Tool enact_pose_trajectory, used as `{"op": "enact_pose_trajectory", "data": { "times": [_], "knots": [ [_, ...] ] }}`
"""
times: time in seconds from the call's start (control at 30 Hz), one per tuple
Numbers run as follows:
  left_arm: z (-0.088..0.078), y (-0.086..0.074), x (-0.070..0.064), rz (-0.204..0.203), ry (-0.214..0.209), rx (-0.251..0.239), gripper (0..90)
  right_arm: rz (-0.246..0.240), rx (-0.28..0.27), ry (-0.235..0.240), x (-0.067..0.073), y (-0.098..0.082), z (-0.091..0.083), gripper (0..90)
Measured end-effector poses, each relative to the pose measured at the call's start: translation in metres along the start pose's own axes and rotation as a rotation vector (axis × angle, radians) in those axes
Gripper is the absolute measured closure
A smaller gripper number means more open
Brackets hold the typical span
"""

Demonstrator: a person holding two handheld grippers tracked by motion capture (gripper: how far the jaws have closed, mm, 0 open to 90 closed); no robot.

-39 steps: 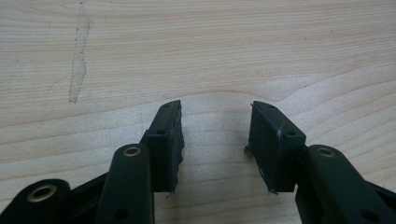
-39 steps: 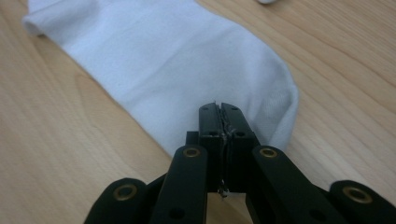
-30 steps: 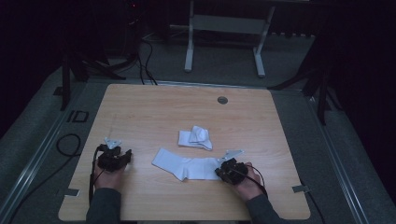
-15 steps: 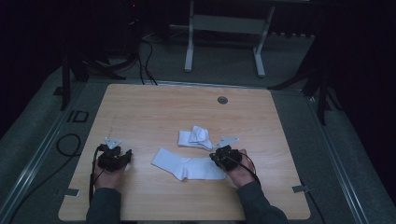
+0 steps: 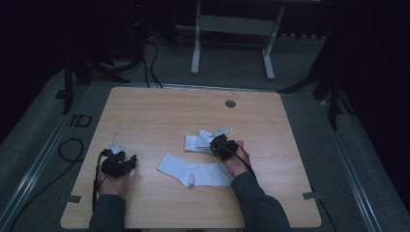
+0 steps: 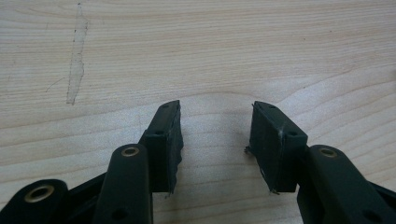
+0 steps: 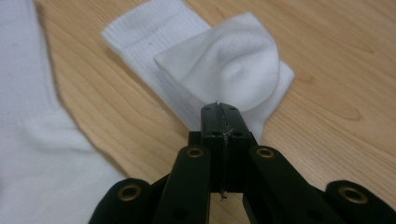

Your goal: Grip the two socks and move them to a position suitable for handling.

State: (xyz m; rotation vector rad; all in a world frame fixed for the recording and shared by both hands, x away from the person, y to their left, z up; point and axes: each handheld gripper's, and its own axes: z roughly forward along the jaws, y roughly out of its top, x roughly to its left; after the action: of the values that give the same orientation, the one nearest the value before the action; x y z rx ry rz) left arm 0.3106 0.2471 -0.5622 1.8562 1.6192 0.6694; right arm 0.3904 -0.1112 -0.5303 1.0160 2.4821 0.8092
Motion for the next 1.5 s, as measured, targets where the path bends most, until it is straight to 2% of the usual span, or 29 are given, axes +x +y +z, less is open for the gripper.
{"op": "enact_pose_trajectory", "data": {
  "times": [0.2,0.3,0.5,0.67,0.73,0.87,0.97,1.0,1.07,1.17,1.5],
  "knots": [
    [0.0,0.0,0.0,-0.001,0.0,-0.002,53.5,0.001,0.052,0.021,0.0,-0.008,0.012,89.9],
    [0.0,0.0,0.0,-0.001,0.0,-0.003,53.5,0.017,0.042,0.033,-0.001,-0.011,0.011,90.0],
    [0.0,0.0,0.0,0.0,0.0,-0.003,53.5,0.0,0.056,0.034,-0.001,-0.012,0.009,89.9],
    [0.0,0.0,0.0,0.0,0.0,-0.002,53.5,0.037,-0.018,0.025,-0.007,-0.005,-0.004,90.0],
    [0.0,0.0,0.0,0.0,0.0,-0.001,53.5,0.047,-0.02,0.014,-0.01,0.001,-0.004,90.0],
    [0.0,0.0,0.0,0.001,-0.001,-0.001,53.5,0.047,0.009,0.007,-0.012,0.006,0.008,90.0],
    [0.0,0.0,0.0,0.004,-0.002,0.0,53.5,0.036,0.052,0.012,-0.01,0.003,0.02,90.0],
    [0.0,0.0,0.0,0.004,-0.002,0.0,53.5,0.037,0.036,0.014,-0.009,0.001,0.02,90.0],
    [0.0,0.0,0.0,0.003,-0.002,0.0,53.5,0.04,0.041,0.033,-0.008,-0.001,0.018,90.0],
    [0.0,0.0,0.0,0.003,-0.002,0.001,53.5,0.016,0.043,0.041,-0.007,-0.005,0.015,90.0],
    [0.0,0.0,0.0,0.001,-0.001,-0.002,53.5,-0.003,0.037,0.073,-0.004,-0.02,0.003,90.0]
  ]
}}
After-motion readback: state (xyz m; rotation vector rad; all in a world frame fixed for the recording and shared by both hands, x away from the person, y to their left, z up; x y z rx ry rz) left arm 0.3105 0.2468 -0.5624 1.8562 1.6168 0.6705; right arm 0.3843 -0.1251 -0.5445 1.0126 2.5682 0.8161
